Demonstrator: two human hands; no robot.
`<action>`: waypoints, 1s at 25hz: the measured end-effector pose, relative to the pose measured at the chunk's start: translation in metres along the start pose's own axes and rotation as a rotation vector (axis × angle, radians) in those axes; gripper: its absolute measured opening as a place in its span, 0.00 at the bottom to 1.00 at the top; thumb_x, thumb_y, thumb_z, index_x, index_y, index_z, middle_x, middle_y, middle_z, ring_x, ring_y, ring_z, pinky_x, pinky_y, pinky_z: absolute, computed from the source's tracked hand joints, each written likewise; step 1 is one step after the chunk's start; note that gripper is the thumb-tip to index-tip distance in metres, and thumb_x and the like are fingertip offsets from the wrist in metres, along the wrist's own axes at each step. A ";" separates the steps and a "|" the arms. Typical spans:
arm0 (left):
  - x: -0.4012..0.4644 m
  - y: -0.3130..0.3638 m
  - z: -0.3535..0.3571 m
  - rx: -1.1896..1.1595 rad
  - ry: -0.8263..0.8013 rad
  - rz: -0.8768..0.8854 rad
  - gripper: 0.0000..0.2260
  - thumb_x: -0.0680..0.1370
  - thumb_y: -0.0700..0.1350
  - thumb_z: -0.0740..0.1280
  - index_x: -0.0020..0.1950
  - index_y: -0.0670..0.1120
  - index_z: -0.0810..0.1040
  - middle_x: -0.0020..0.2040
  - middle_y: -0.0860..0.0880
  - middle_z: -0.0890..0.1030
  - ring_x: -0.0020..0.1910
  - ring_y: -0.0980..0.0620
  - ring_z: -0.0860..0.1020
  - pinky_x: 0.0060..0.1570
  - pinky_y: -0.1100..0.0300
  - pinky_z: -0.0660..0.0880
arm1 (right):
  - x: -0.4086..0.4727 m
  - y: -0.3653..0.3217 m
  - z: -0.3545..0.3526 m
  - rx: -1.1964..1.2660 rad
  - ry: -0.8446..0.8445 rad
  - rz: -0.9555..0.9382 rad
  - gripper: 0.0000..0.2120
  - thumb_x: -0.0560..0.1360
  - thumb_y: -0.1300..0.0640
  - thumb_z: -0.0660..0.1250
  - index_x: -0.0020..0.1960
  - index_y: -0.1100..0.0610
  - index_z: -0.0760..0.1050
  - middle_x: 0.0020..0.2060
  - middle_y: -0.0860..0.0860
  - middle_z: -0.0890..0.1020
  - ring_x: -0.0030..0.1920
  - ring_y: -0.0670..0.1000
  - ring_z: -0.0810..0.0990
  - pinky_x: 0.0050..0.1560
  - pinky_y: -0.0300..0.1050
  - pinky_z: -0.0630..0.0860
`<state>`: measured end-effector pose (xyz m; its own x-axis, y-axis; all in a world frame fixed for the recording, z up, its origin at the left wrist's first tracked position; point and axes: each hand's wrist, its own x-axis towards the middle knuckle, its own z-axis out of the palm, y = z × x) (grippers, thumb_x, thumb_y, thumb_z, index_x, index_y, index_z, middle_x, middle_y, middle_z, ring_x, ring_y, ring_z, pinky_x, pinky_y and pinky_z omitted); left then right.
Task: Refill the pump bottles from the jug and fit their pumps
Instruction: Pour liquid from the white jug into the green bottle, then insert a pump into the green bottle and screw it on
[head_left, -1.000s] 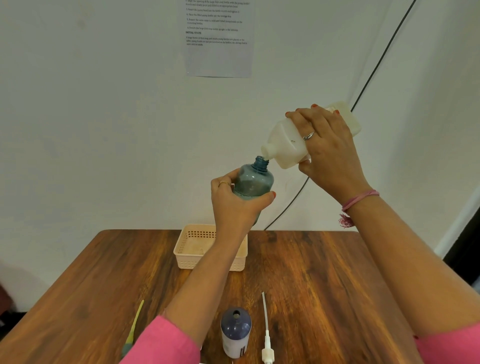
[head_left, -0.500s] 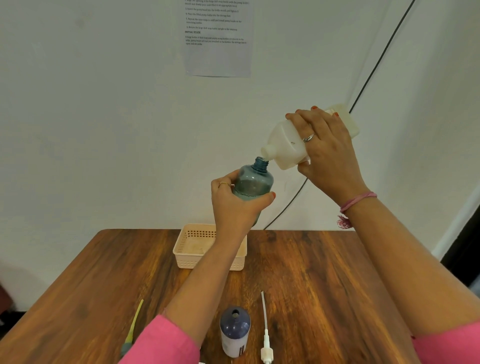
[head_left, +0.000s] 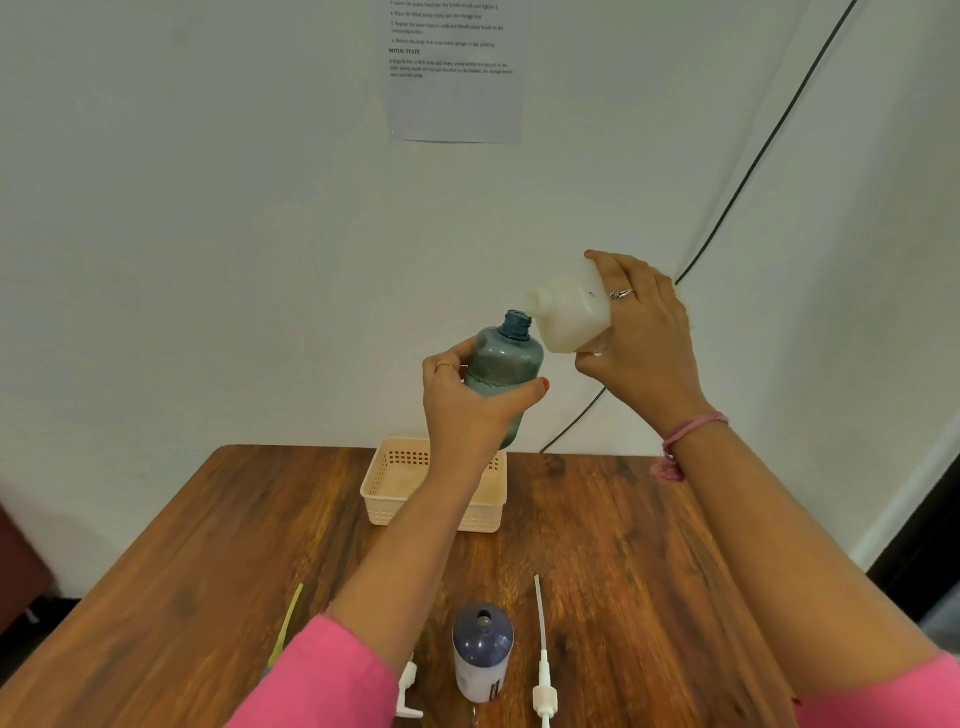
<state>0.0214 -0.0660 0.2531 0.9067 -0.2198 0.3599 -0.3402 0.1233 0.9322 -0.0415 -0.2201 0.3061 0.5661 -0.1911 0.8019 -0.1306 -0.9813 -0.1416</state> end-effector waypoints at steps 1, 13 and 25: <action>0.001 -0.001 -0.003 -0.002 0.001 -0.003 0.34 0.60 0.46 0.82 0.62 0.51 0.71 0.60 0.51 0.71 0.52 0.62 0.74 0.55 0.57 0.78 | -0.002 -0.003 0.004 0.045 -0.026 0.042 0.43 0.59 0.61 0.77 0.71 0.56 0.64 0.64 0.55 0.72 0.64 0.57 0.68 0.59 0.48 0.67; 0.004 -0.048 -0.061 0.064 -0.011 -0.092 0.32 0.61 0.46 0.82 0.59 0.58 0.71 0.60 0.53 0.76 0.57 0.56 0.76 0.56 0.58 0.78 | -0.048 -0.030 0.060 0.641 -0.214 0.481 0.40 0.58 0.58 0.81 0.65 0.49 0.68 0.57 0.51 0.74 0.53 0.50 0.76 0.41 0.32 0.75; -0.022 -0.136 -0.148 0.241 -0.005 -0.197 0.34 0.60 0.47 0.82 0.65 0.51 0.75 0.61 0.53 0.78 0.60 0.56 0.74 0.56 0.63 0.72 | -0.103 -0.061 0.117 0.750 -0.264 0.578 0.40 0.53 0.49 0.81 0.63 0.46 0.70 0.57 0.51 0.78 0.58 0.51 0.77 0.53 0.55 0.80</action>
<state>0.0846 0.0651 0.1125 0.9600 -0.2211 0.1715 -0.2083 -0.1553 0.9657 0.0032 -0.1436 0.1644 0.7534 -0.5566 0.3500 0.0539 -0.4782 -0.8766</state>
